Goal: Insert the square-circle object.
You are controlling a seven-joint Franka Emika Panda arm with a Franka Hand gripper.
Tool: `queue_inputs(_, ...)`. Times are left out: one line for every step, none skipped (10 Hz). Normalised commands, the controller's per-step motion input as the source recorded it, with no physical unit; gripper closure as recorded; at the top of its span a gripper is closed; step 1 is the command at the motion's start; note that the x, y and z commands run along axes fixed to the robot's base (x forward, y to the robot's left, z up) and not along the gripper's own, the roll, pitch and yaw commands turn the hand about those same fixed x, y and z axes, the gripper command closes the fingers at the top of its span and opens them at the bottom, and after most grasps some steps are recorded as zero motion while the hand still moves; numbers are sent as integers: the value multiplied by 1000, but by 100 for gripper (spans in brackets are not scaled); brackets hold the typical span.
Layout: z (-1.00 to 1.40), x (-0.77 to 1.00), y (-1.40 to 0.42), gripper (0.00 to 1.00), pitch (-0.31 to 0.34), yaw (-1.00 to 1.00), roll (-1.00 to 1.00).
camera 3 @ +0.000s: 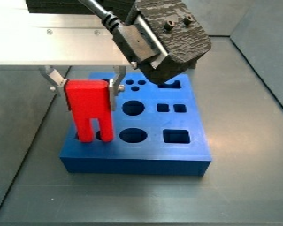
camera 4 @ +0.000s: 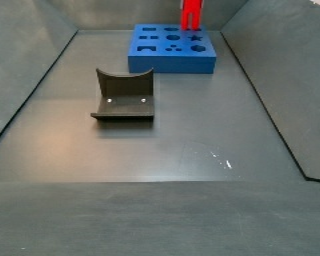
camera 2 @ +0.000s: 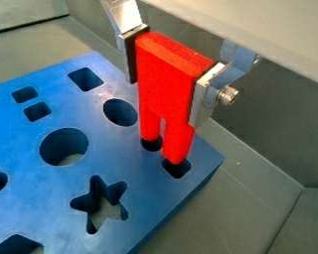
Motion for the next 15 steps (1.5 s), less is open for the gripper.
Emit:
queue_inputs(-209,-134,126,100,23,-14,207)
queue_inputs(-134,-177,9,100,0,-34,291)
queue_inputs(-74,-191,0,100,0,-66,323)
queue_inputs(-137,-197,0,100,0,-40,287)
queue_inputs(-271,-103,0,100,0,-94,206)
queue_inputs(-417,0,0,100,0,-149,201)
queue_inputs(-523,0,-43,100,0,-249,190)
queue_inputs(-583,0,-71,100,0,-249,186)
queue_inputs(-771,0,-94,100,-44,-220,204)
queue_inputs(-900,34,-100,100,-93,-160,170)
queue_inputs(-917,49,-74,100,-109,0,141)
queue_inputs(-934,60,-83,100,-116,6,113)
queue_inputs(-1000,114,-157,100,-91,0,64)
queue_inputs(-1000,109,-140,100,-51,-11,49)
queue_inputs(-1000,86,-146,100,-11,-17,31)
